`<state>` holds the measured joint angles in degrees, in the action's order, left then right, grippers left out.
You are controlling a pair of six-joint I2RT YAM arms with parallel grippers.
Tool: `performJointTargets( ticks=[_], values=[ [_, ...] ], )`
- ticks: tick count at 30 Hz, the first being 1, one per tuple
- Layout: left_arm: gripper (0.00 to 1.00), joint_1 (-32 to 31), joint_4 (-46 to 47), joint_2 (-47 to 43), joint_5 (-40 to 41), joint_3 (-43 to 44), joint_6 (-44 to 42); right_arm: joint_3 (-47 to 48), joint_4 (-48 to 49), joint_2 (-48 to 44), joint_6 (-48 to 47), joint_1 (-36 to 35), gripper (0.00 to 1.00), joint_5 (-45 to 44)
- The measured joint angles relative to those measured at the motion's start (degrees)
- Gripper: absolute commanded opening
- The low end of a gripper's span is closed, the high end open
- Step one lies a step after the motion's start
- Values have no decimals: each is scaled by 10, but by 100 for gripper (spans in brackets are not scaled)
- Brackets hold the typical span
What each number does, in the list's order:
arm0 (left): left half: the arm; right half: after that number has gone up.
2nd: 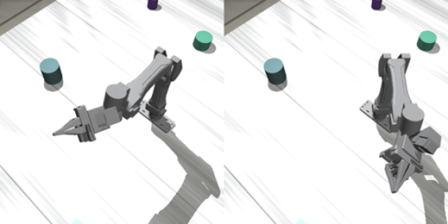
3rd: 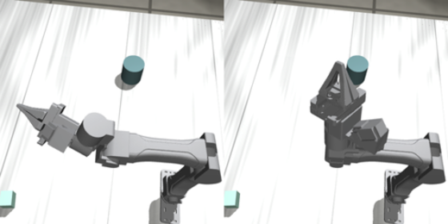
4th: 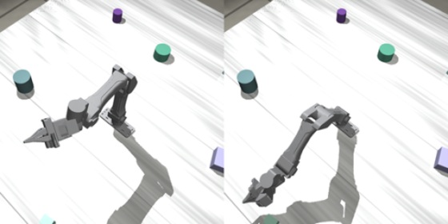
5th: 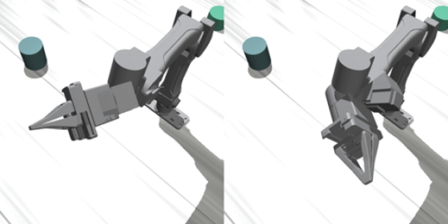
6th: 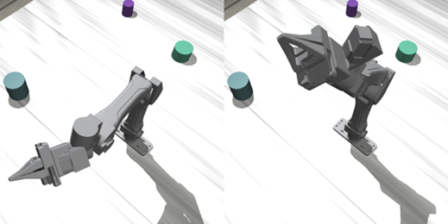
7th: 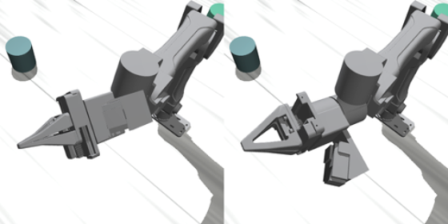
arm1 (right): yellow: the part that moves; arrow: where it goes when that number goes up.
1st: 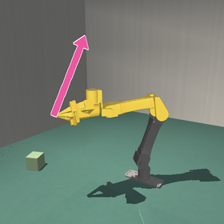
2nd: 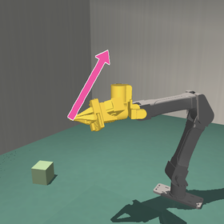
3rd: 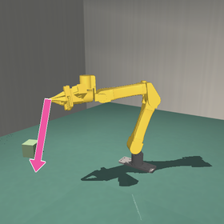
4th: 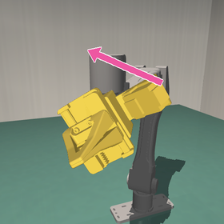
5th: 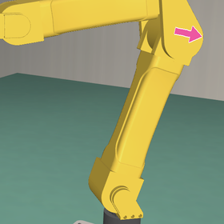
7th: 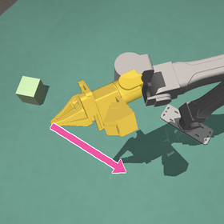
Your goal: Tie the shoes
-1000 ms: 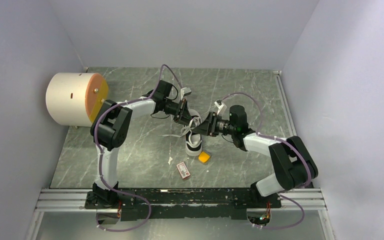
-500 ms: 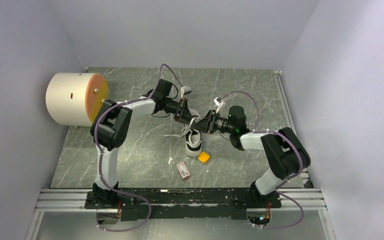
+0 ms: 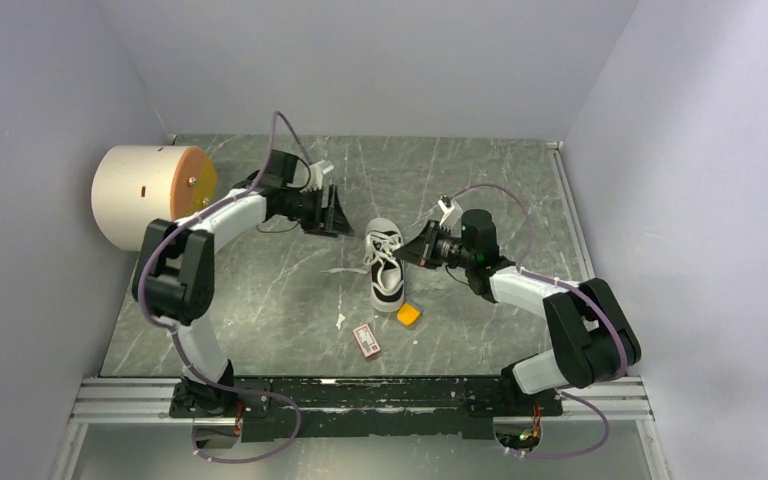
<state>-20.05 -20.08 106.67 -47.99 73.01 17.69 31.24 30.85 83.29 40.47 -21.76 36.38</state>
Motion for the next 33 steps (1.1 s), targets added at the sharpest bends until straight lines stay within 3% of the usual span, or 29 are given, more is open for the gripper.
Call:
performJointTargets(
  ticks=[5, 8, 12, 25, 33],
  values=[
    [71, 10, 32, -95, 115, -107, -38, 25, -70, -12, 9, 0, 0, -30],
    [67, -52, 80, -164, 179, -216, -68, 31, -90, -11, 14, 0, 0, -35],
    [57, -119, 127, -203, 197, -250, -104, 43, -109, -8, 19, 0, 0, -35],
    [50, -113, 322, -76, 174, -251, -55, 49, -125, -9, 19, 0, 0, -34],
    [29, -112, 382, -41, 137, -251, -12, 58, -175, -38, 19, 0, 0, -42]
  ],
)
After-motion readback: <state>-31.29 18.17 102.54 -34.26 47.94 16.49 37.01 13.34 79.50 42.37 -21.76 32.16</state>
